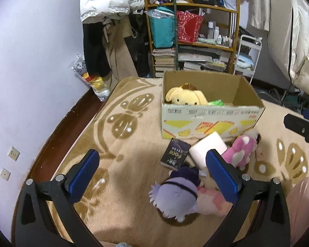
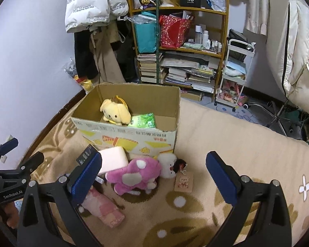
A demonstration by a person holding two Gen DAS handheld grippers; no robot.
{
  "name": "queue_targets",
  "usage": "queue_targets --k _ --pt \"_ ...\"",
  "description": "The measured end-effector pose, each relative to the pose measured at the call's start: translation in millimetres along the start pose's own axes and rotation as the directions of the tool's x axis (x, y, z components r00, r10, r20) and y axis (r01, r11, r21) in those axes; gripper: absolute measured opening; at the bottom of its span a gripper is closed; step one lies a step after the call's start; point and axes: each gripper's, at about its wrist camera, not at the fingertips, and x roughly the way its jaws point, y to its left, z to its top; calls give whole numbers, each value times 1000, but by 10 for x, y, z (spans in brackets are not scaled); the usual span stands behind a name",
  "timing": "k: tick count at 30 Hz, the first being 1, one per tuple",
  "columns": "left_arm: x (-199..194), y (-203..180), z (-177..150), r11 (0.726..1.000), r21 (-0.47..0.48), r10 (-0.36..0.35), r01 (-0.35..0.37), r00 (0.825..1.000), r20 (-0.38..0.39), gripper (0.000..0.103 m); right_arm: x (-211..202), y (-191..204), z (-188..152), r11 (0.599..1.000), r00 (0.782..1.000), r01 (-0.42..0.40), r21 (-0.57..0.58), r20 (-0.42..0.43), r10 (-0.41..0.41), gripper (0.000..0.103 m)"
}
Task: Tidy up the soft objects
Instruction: 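Move the left tool to the lavender-haired plush while the right tool approaches the pink plush bear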
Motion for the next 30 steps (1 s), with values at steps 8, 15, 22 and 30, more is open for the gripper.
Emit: queue_targets --k 8,15,22,30 --pt "143 -11 -207 1000 -5 -28 27 999 -30 102 194 24 -163 1000 1000 -3 3 -21 3 103" --pt "291 -24 -307 1000 3 -24 24 997 -71 102 461 21 -287 1000 997 10 29 -70 -7 103" --pt "508 -44 -389 999 15 -34 36 992 -123 102 744 18 -402 1000 995 -2 27 -102 5 103" --pt "714 -58 -441 999 5 -47 48 983 -179 102 960 38 -381 1000 993 8 28 -114 -5 103"
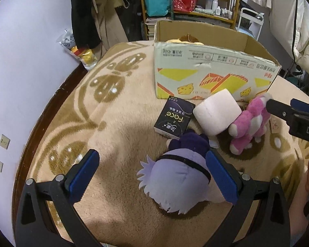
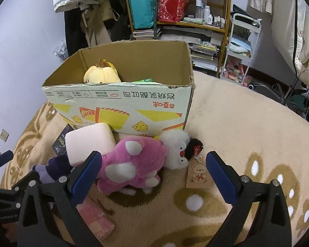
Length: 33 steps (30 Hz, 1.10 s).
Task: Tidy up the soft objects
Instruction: 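Move the left tool to the lavender-haired plush while the right tool approaches the pink plush bear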
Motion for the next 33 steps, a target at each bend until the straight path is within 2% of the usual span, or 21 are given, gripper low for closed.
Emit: queue_targets --k 6,17,24,29,33 --pt "97 -39 -9 1000 9 -28 28 999 -27 102 180 32 -4 1000 999 2 -11 -36 -2 103" --pt "301 -129 -53 999 26 -36 38 995 -88 102 394 -4 -31 1000 998 6 15 -59 -5 103" --pt "382 -197 -77 998 56 -7 13 994 -111 102 472 -117 -45 996 995 -50 76 -79 56 103" --pt "404 -154 -79 999 30 -30 33 992 -119 102 517 -179 -65 988 990 -87 128 -99 100 103" --pt "405 -121 -68 999 12 -36 37 993 -117 102 519 -180 -83 986 990 -81 148 -101 96 103"
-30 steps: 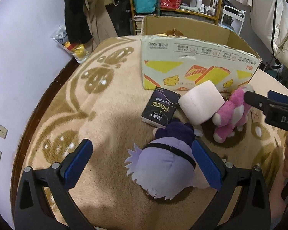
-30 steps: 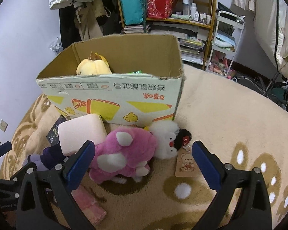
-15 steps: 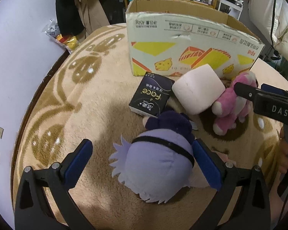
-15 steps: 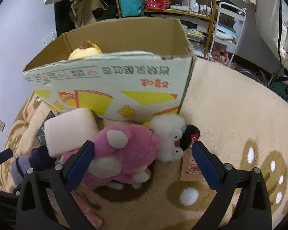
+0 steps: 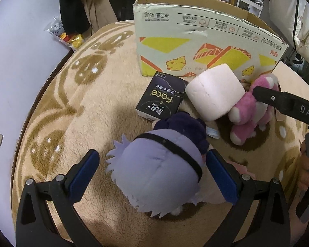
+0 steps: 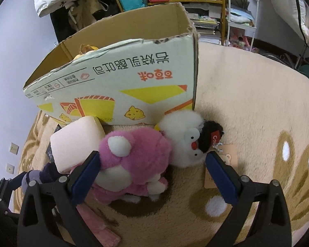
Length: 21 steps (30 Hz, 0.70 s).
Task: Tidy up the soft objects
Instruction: 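Move the left tool to the lavender-haired plush while the right tool approaches the pink plush bear, then grasp and lift the lavender plush with the left tool while the right tool lifts the pink bear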
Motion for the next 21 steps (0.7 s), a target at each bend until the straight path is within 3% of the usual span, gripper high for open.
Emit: queue_targets --k 2,12,21 --pt "-3 -7 -7 1000 0 0 0 1000 -3 102 -3 20 -12 1000 1000 8 -1 2 -8 102" --pt "-97 -21 -48 1000 -1 -21 21 1000 22 100 -40 129 -56 999 999 -46 1 -5 46 74" --pt "-65 -63 -77 999 14 -37 37 999 -5 80 -43 168 -59 998 998 -55 -37 3 56 68"
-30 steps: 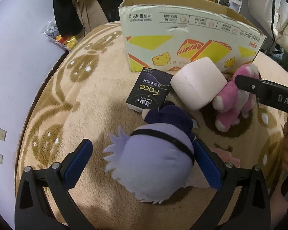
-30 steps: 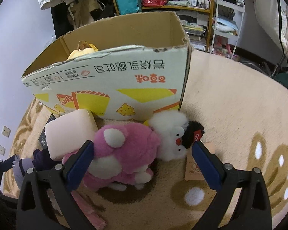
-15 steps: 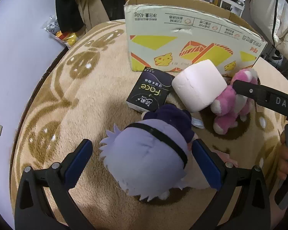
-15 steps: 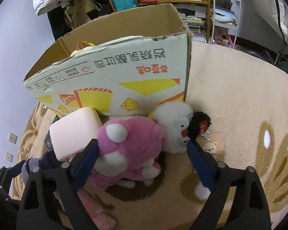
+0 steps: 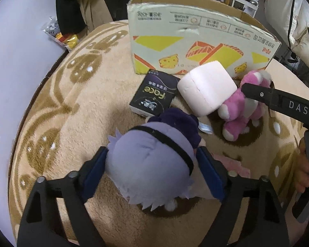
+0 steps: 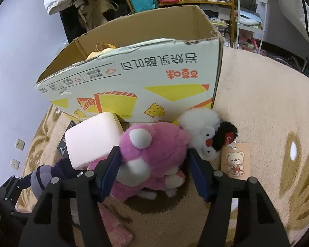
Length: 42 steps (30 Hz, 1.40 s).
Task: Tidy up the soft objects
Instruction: 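Grasp and lift the lavender plush with the left tool while the right tool lifts the pink bear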
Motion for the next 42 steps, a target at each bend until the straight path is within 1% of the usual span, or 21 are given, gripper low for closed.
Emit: queue_targets --k 2,4,7,14,16,20,30,34,36,40,42 --pt "29 -16 -9 1000 5 7 -7 1000 -15 73 6 19 0 1000 1000 3 -12 1 -3 67" --pt "32 -24 -8 1000 6 11 -11 1000 -17 71 12 41 10 999 1000 7 -31 1 -7 66" --pt "15 -14 -8 1000 -1 -3 3 1000 -11 70 16 42 16 999 1000 4 -33 2 -4 66" --pt "18 -7 -3 1000 -2 -3 3 1000 -12 70 11 -2 16 1000 1000 -22 -21 0 22 65" --pt "19 -3 -3 1000 -3 -6 6 1000 -11 70 6 -32 18 999 999 -34 -14 1 34 63" --pt "8 18 -9 999 -14 -37 37 999 -9 69 -6 -51 27 999 999 -45 -20 7 45 60" --pt "-17 46 4 999 -32 -30 31 1000 9 68 -60 -4 16 998 999 -33 -49 24 34 59" --pt "-88 71 6 999 -43 -19 20 999 38 68 -110 29 1 997 999 -19 -69 34 22 59" --pt "-129 77 1 999 -42 -28 30 999 47 67 -141 40 -5 997 999 -15 -77 39 18 59" --pt "-158 48 -20 1000 -27 -4 5 999 43 67 -254 -4 8 998 998 -14 -63 64 18 59" --pt "-195 43 -24 1000 -28 -1 3 999 53 67 -317 -33 30 998 996 -14 -56 84 19 59"
